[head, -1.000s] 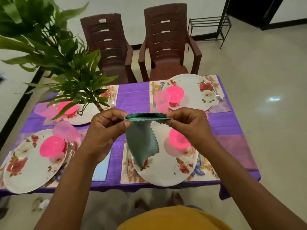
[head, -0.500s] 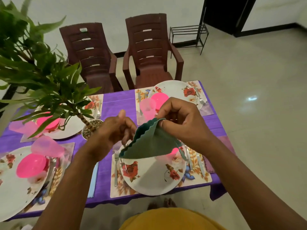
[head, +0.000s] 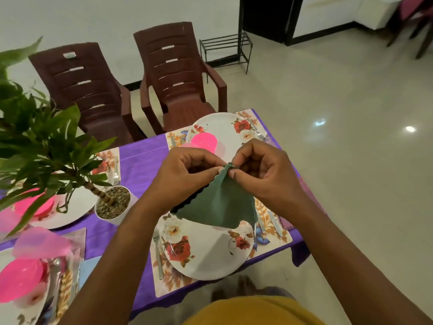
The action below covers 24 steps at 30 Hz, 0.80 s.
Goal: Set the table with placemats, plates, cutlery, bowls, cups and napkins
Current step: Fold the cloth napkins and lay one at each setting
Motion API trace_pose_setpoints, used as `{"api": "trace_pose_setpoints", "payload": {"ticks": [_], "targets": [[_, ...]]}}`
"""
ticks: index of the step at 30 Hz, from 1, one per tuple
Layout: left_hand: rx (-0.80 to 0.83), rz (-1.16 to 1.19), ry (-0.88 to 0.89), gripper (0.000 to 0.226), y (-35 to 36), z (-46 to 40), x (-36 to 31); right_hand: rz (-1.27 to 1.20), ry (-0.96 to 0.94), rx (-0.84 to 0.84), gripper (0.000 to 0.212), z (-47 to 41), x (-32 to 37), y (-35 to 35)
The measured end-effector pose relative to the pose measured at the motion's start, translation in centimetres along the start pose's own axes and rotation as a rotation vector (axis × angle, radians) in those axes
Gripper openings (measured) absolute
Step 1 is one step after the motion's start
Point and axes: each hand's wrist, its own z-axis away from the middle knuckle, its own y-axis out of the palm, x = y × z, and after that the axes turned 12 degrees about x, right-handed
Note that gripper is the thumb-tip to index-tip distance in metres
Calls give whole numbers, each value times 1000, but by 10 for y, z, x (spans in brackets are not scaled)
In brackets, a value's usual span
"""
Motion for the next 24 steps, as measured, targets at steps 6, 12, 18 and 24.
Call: {"api": "trace_pose_setpoints", "payload": {"ticks": [6,12,18,24], "targets": [[-27,84,65,12,22,-18,-4,-31,52,-126,12,14,-4,-17],[-26,53,98,13,43,-42,-11,-166,116,-150,9,20,-14,-47],[-49,68,121,20,70,-75,-20,-243,134,-98,8,11,-25,-101],[-130,65,110,21,106,-113,-36,-252,136,81,8,-2,-35,-167]]}}
